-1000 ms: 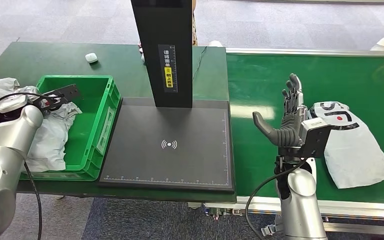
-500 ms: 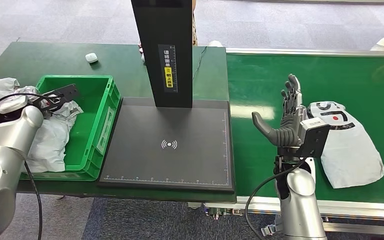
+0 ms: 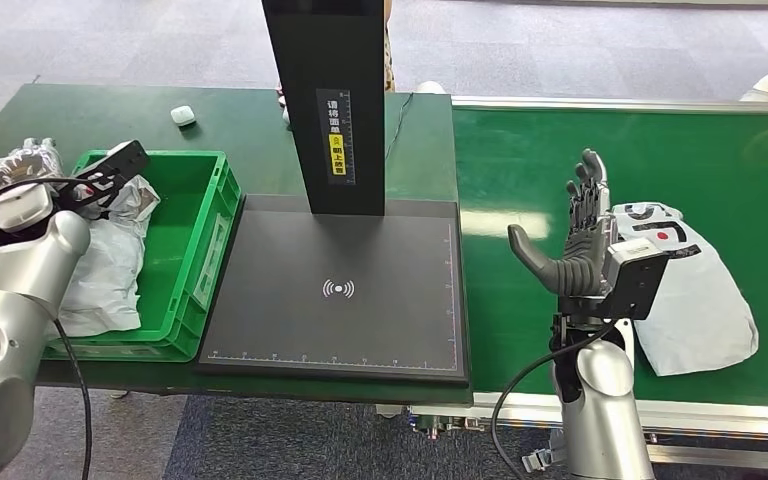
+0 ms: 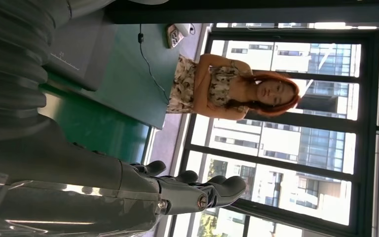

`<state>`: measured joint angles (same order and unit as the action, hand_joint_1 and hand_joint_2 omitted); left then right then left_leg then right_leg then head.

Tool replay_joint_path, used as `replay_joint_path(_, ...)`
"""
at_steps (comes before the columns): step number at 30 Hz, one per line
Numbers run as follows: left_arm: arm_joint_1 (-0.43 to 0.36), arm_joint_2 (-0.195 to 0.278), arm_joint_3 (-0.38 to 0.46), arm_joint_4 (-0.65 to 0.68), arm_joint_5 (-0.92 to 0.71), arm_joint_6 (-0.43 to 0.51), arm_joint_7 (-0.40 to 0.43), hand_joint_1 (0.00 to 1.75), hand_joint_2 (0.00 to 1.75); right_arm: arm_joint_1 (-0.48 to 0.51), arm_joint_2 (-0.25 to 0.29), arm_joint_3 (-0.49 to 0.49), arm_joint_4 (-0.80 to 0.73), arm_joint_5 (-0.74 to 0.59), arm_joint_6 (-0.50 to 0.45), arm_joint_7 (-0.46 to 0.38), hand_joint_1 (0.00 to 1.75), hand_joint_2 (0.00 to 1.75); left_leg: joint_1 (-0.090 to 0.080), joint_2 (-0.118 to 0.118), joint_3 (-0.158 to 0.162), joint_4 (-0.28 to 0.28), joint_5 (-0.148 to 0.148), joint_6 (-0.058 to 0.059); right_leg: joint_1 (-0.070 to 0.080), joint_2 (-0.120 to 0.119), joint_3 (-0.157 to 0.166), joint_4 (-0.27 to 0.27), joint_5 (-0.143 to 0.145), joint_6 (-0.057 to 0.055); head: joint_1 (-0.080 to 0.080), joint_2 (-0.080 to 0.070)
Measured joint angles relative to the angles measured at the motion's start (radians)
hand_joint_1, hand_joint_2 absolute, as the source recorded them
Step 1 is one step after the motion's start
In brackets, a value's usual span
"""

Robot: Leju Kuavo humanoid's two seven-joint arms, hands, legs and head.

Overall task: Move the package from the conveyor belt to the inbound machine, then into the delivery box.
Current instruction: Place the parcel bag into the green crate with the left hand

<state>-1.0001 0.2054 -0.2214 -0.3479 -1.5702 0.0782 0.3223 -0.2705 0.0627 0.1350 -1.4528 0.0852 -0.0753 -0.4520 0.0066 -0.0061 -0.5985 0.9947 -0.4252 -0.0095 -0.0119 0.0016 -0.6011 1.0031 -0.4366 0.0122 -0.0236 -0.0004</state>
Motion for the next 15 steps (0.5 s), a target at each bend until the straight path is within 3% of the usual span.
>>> replay_joint_path(11,-0.001,-0.006,-0.004,0.0,0.0,0.011,-0.002,0.0,1.75,0.0,-0.001,0.0,-0.001,0.0,0.0,0.0,0.0,1.75,0.0,0.0,0.0,0.0,0.0,0.0,0.0,0.0,0.0,0.0,0.0,0.0,0.0,0.0)
replay_joint_path(15,-0.001,-0.009,-0.004,0.0,0.0,0.058,-0.033,0.0,1.75,0.0,-0.001,0.0,-0.001,0.0,-0.001,0.0,0.0,1.75,0.0,0.0,0.0,0.0,0.0,0.0,0.0,0.0,0.0,0.0,0.0,0.0,0.0,0.0)
